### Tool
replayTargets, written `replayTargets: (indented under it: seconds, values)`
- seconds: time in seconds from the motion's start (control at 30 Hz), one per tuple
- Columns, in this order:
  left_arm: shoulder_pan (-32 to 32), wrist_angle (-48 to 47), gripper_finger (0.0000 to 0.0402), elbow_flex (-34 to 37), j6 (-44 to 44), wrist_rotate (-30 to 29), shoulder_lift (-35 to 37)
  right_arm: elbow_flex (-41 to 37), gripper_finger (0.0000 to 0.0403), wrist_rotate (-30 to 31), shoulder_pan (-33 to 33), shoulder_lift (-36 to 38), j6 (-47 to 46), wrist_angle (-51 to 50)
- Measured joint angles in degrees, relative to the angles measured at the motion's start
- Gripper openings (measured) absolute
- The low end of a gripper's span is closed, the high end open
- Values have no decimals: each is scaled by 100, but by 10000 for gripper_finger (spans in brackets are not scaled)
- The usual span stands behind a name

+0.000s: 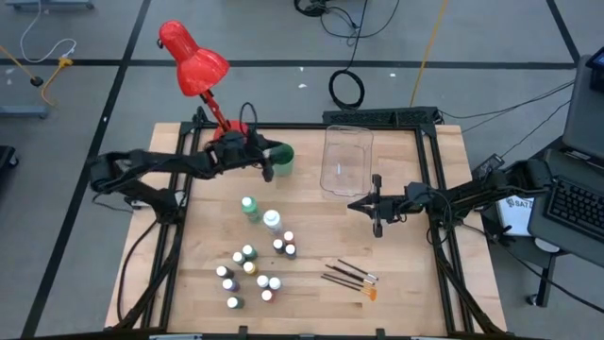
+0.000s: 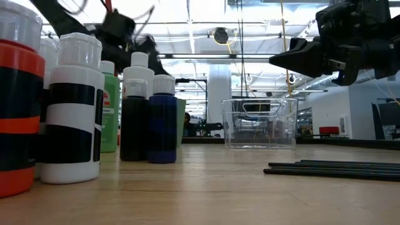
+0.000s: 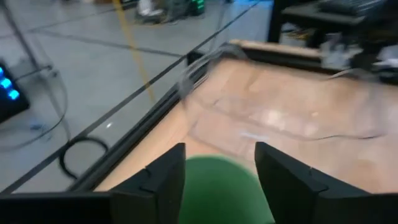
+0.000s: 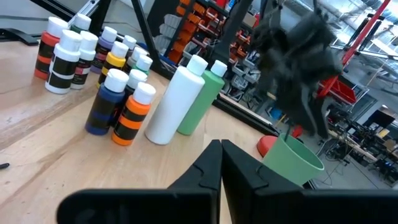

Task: Pick & Place Paint Supplies
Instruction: Put the gold paintbrush into the green cup

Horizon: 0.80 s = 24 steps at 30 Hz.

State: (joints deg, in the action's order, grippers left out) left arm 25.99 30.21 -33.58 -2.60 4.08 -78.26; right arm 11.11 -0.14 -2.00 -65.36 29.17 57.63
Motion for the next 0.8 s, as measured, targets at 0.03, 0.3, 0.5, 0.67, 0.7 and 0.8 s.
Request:
replayTargets:
  seconds: [0.03,0.3,0.5,0.67,0.7,0.8]
  values:
    - [-52,-256,205,-2,-66,116,282,0,2,0,0,0,-2,-13]
    - [-642,-2351,206,416,-1371,528,2977,2,2,2,0,-2,-326,-43]
    - [-642,-42,155,2292,-1164,480,4018,3,2,6,0,-1,-450,98]
    - [-613,858,53,3101,-1273,-381,3999,7,2,459,4,-2,-547,264]
    - [-579,952,28,3089,-1242,-428,4003,7,2,646,4,0,-583,263]
    - [-474,837,12,3016,-992,-396,4009,7,2,1167,4,-1,-479,176]
